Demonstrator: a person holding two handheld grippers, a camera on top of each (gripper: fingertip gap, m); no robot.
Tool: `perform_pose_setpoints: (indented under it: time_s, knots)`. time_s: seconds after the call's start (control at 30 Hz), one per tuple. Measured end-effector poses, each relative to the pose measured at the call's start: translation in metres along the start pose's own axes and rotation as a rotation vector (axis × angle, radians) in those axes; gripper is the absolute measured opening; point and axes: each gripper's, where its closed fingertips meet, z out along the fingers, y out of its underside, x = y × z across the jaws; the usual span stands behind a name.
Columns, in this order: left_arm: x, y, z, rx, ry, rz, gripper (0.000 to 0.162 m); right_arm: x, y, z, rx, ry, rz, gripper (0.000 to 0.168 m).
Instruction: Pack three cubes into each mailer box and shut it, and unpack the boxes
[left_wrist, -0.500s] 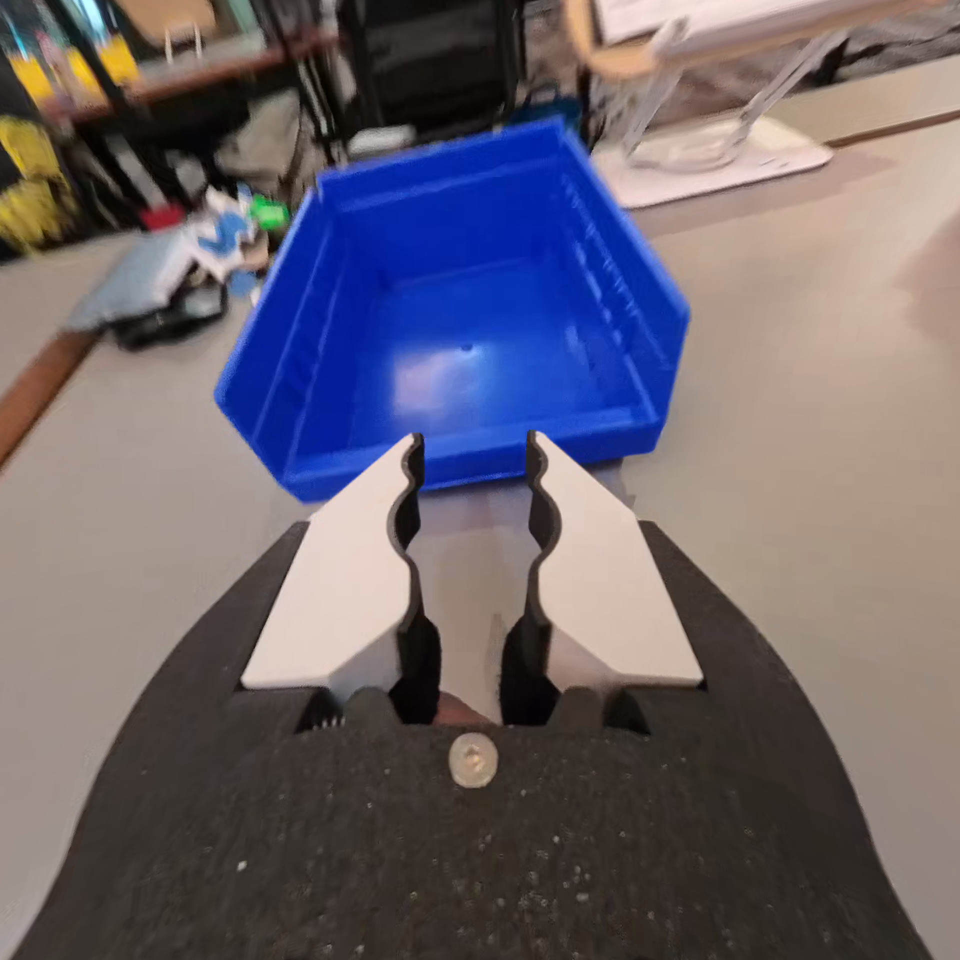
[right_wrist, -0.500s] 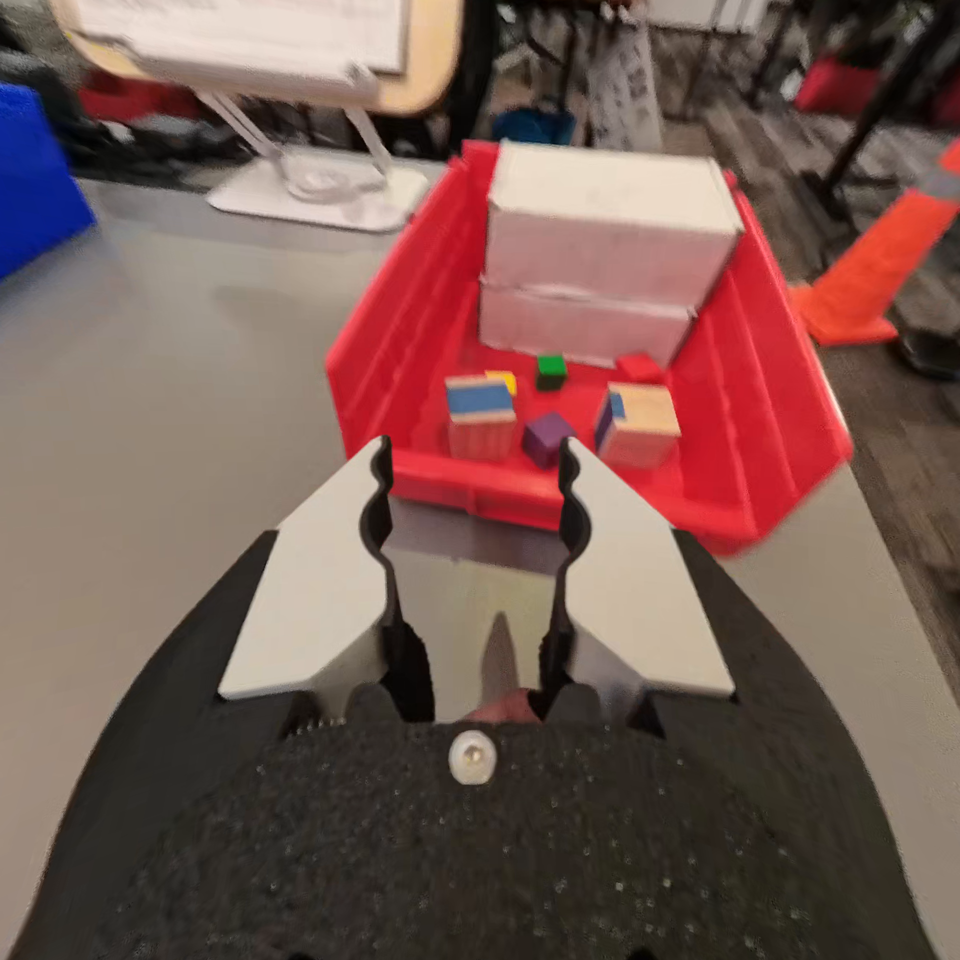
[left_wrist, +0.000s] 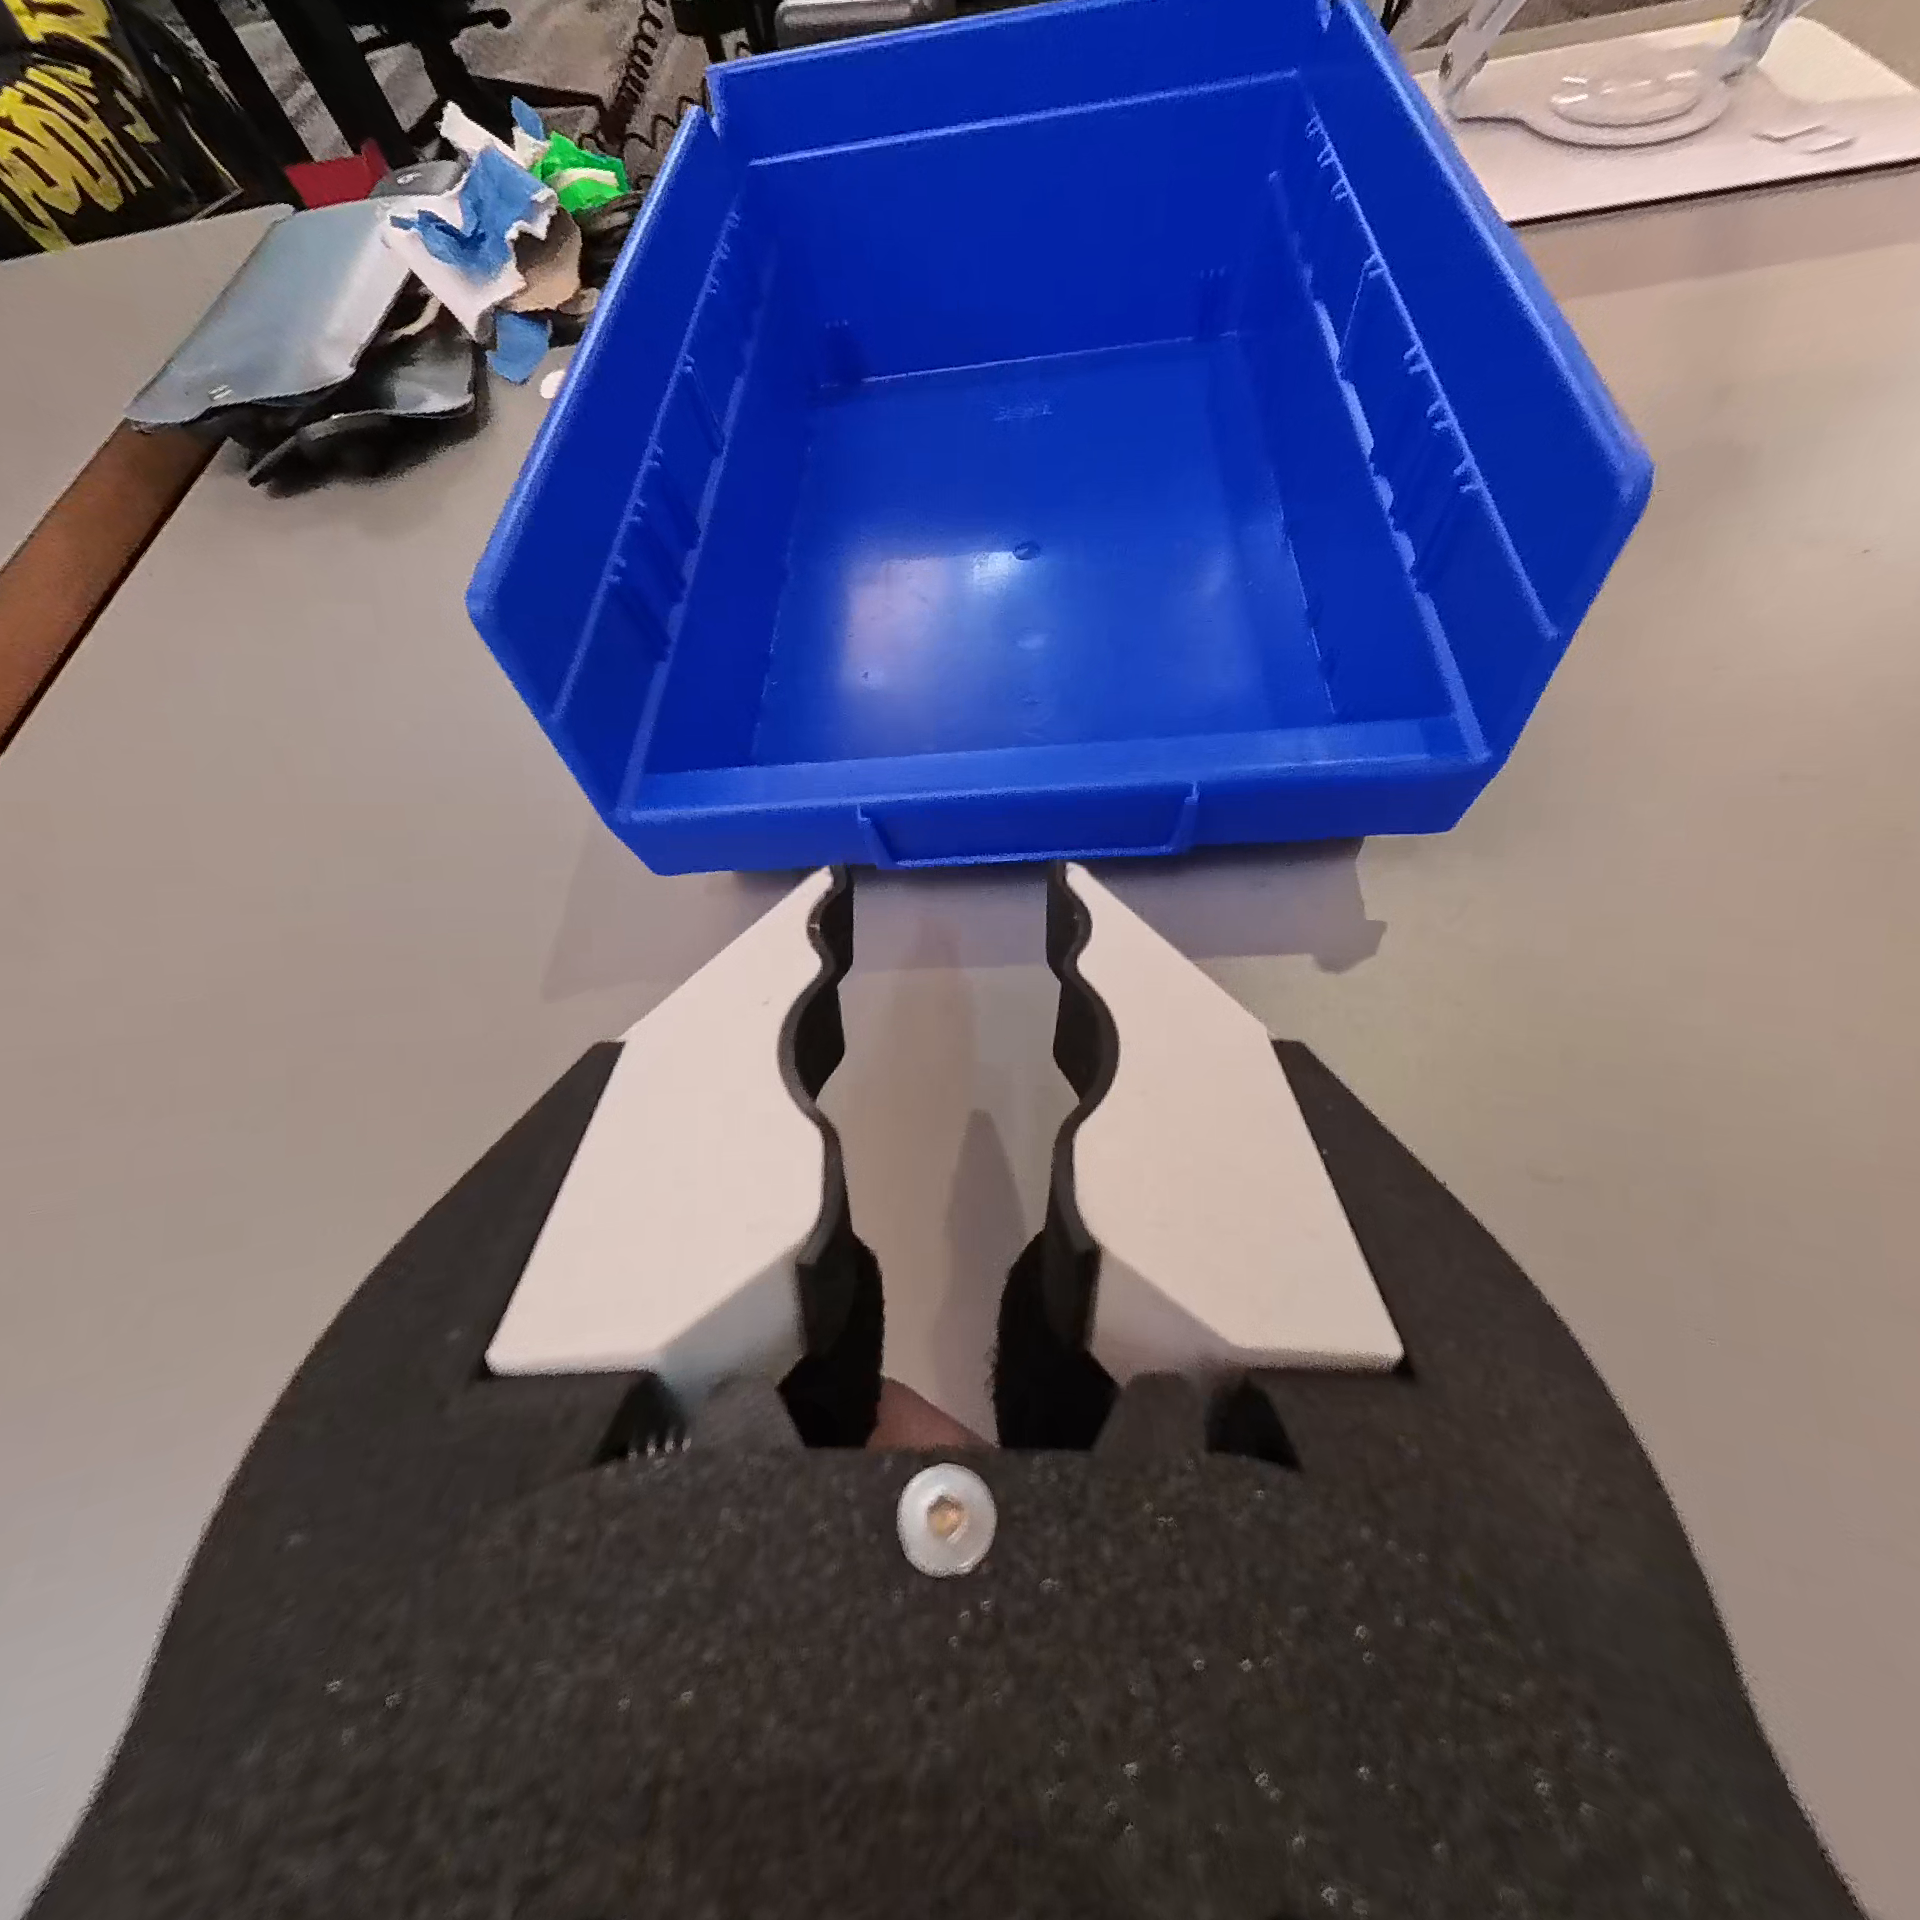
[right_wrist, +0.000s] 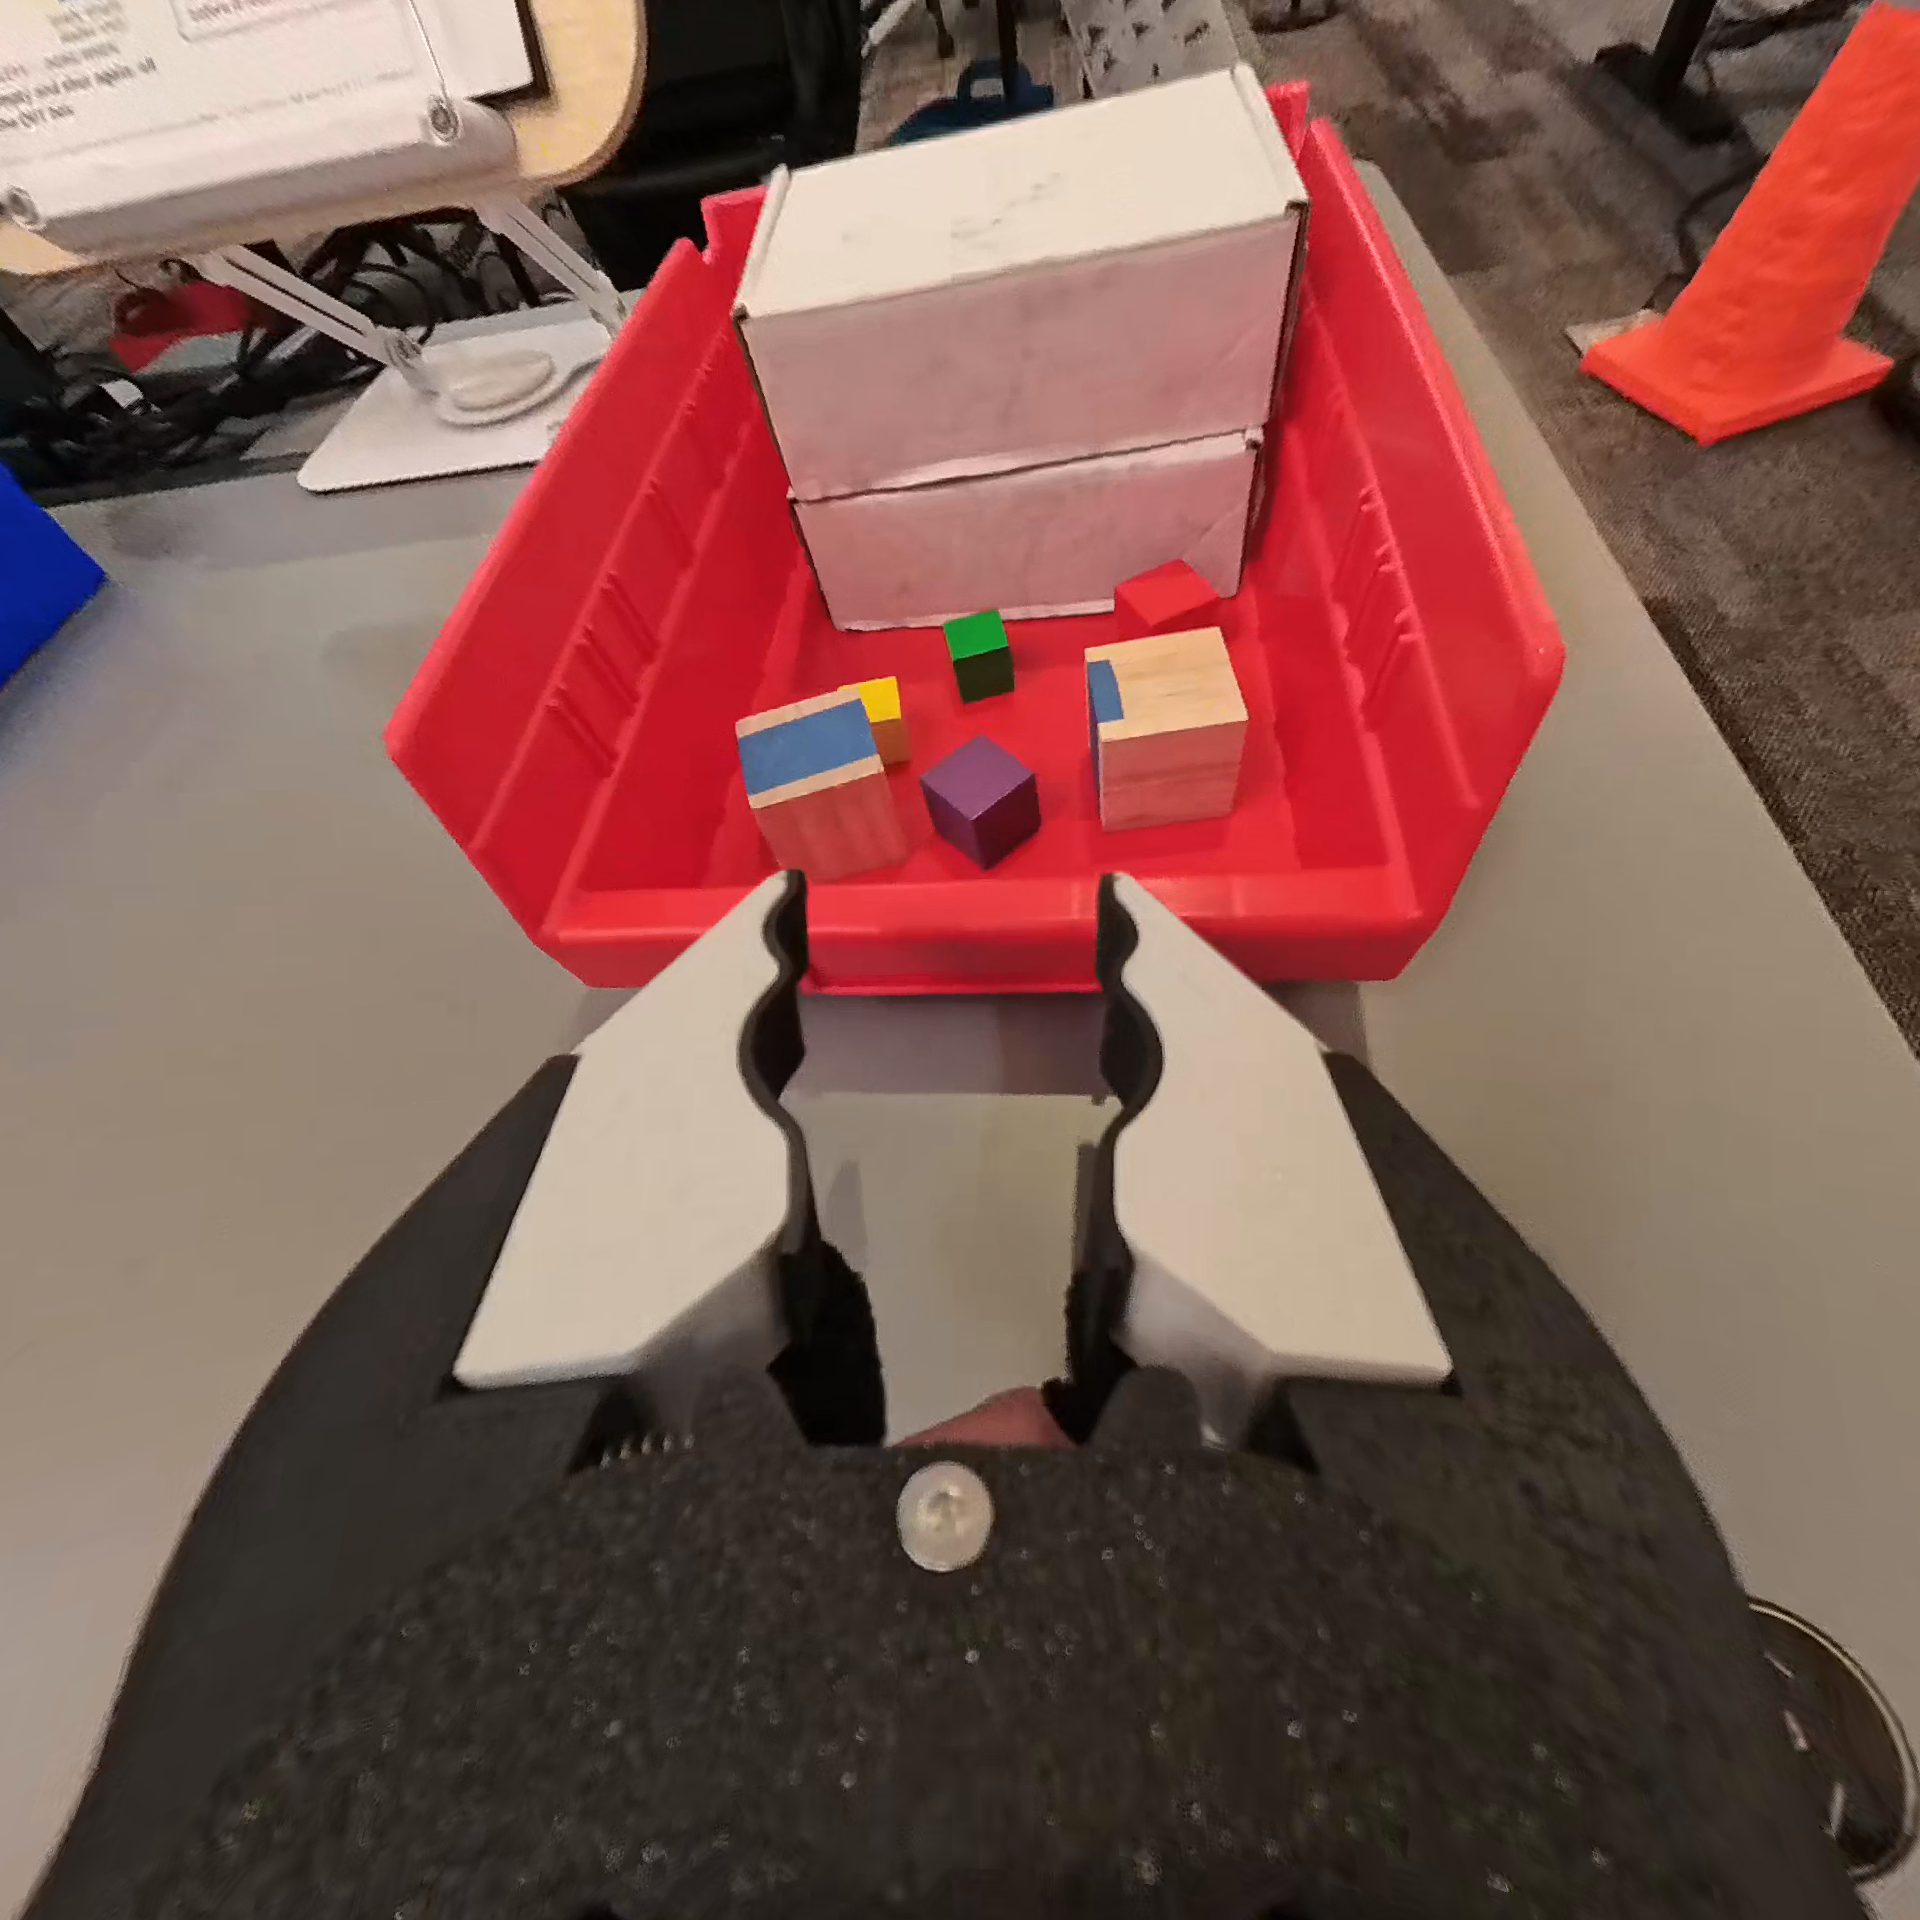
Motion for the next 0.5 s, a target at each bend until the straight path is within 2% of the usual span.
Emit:
perform_pose_setpoints:
  time_s: [0.5]
  knots:
    - [0.008,-0.003,-0.003,0.018,0.033,-0.015,0.034,-0.011,0.001,-0.004,0.001,0.011,-0.073,0.05]
